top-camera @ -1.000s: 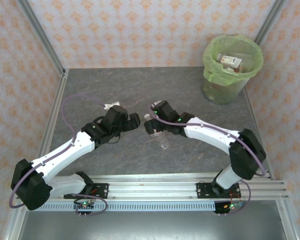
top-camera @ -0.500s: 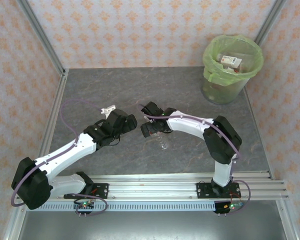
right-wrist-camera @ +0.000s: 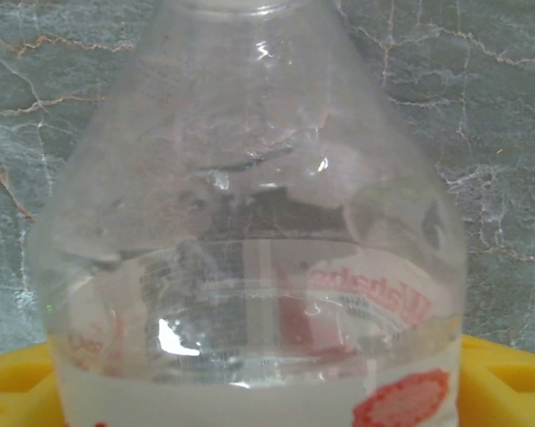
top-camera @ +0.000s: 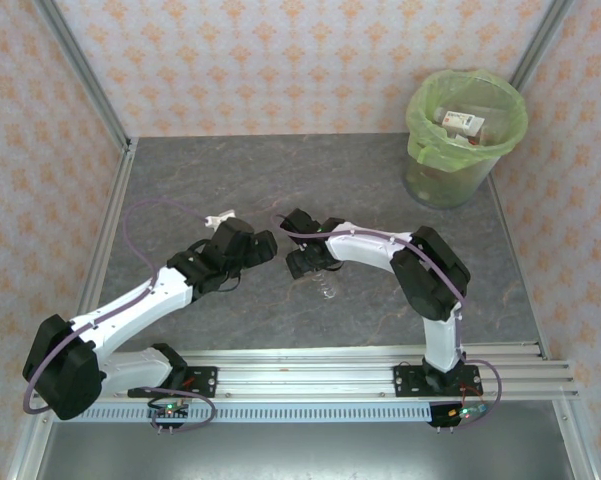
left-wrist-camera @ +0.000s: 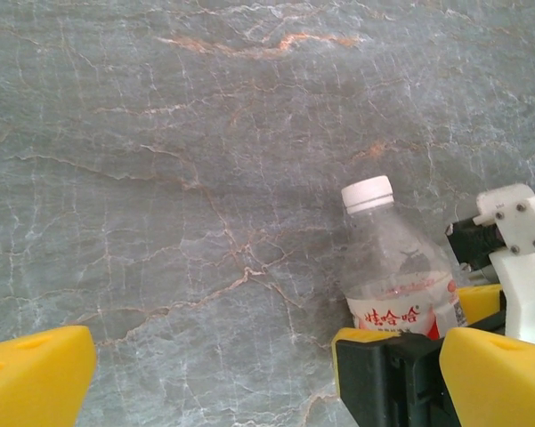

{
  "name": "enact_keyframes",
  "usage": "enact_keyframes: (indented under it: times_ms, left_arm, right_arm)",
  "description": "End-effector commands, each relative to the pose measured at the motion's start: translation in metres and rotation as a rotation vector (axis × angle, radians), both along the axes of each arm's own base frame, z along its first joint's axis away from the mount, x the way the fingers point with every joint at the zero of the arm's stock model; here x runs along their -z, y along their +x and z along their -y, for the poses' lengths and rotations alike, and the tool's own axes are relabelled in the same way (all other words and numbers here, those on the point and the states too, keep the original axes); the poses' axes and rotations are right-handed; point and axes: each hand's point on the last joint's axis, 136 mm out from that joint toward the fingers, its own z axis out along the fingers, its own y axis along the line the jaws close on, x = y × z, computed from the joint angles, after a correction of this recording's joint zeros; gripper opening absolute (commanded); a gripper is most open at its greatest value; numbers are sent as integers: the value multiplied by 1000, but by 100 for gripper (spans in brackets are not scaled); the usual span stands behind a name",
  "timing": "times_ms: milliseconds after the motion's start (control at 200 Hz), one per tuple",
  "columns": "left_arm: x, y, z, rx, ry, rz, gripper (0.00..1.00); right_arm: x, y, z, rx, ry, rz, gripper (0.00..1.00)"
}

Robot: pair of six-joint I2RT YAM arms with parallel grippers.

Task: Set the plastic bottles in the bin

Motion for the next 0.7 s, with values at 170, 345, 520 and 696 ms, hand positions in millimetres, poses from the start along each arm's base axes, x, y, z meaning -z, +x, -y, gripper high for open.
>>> enact_keyframes:
  times_ms: [170,345,520,696]
  left_arm:
    - [1,6,5,15,-31,8,100]
    - [-6,11,9,28,-49,42,100]
    - [-8,14,11,38,-35,43,100]
    - [-4,14,12,31,-44,35,100]
  right_arm:
    - [-7,8,1,-2,5,69,65]
    - [-18,12,4,-9,9,117,61]
    - [-29,17,4,-11,23,165,60]
    - [-39,24,6,14,42,218,57]
